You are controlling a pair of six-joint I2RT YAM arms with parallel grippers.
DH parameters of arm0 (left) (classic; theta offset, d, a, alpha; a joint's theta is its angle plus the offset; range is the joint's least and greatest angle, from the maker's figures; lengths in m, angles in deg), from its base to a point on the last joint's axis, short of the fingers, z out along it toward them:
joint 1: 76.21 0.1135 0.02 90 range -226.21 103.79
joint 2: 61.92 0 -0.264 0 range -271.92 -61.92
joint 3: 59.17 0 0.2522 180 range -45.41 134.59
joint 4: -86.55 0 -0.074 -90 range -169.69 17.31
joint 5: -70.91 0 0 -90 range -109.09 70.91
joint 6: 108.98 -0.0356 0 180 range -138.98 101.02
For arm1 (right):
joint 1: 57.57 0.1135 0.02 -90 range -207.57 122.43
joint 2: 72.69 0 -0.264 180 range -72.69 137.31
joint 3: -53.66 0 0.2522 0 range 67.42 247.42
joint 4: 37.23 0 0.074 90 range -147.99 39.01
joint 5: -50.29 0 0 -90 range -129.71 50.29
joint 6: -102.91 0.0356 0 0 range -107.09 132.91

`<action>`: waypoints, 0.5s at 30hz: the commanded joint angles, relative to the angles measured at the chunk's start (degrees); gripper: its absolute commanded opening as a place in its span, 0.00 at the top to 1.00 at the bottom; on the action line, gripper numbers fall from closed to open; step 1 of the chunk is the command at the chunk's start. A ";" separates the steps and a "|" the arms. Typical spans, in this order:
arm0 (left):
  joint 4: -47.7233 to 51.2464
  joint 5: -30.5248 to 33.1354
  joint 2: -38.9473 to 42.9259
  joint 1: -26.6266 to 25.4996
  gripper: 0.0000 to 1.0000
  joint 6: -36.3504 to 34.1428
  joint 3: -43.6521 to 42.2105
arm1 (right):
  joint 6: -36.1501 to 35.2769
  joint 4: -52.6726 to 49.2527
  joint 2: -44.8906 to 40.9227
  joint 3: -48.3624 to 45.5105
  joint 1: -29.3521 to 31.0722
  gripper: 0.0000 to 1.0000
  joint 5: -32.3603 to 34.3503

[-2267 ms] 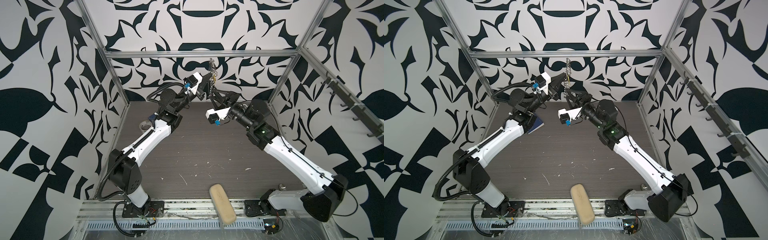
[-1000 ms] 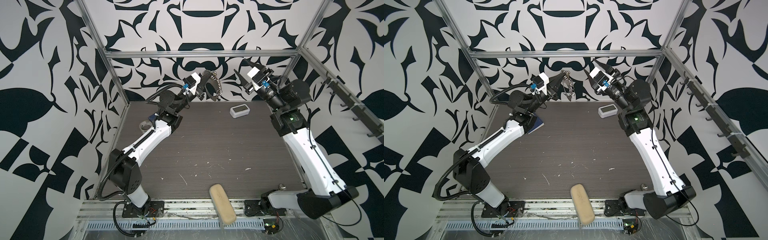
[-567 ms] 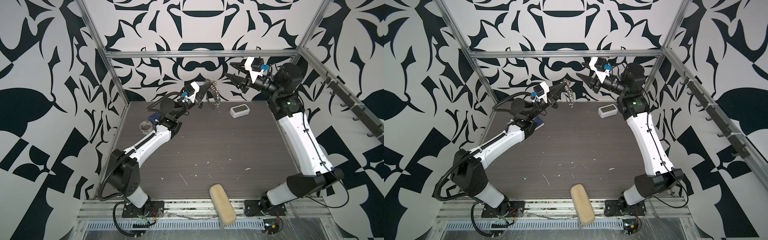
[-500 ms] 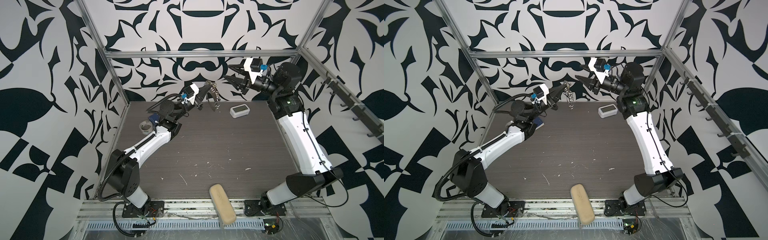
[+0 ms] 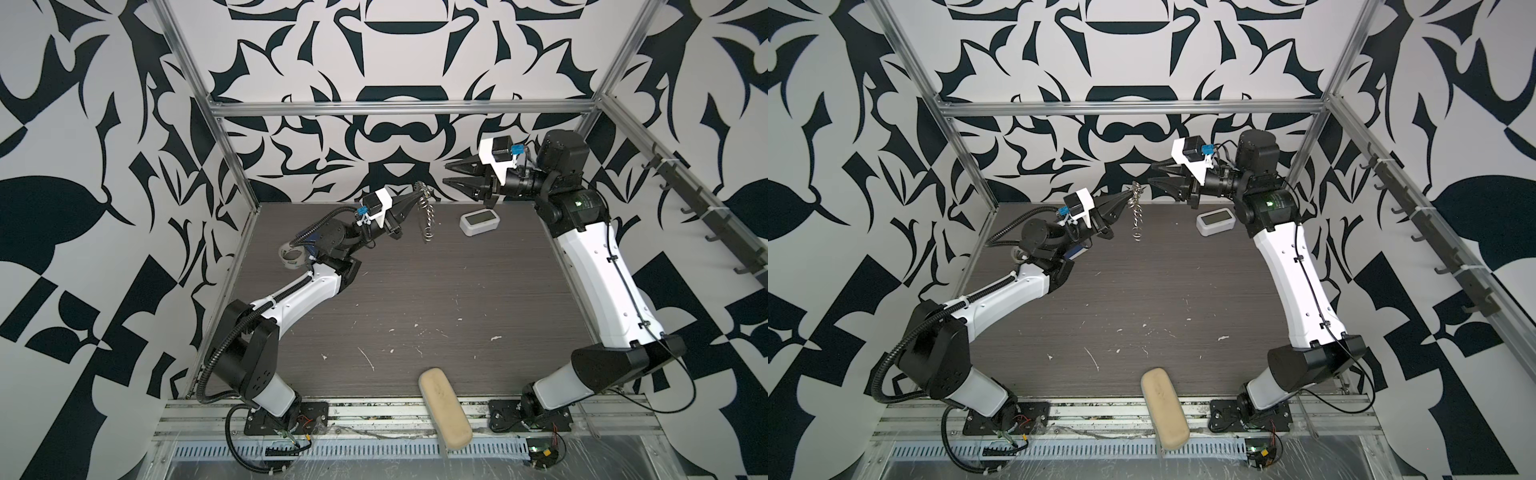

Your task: Remove the keys from the keyring

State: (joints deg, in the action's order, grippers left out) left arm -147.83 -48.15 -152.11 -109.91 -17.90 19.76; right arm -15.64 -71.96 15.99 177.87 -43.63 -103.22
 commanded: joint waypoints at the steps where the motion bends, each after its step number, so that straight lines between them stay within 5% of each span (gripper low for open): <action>1: -5.51 -1.32 2.46 0.21 1.00 2.26 -0.56 | -3.73 -3.26 -0.93 0.03 -0.18 0.66 -2.23; 15: -3.27 -3.28 3.15 0.21 1.00 2.14 -1.43 | -4.65 -5.80 1.05 0.68 1.57 0.69 -2.94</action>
State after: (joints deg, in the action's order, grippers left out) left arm -148.83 -50.75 -151.17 -109.91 -16.83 18.73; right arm -19.60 -77.43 17.17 177.81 -42.91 -104.90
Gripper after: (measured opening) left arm 0.042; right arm 0.313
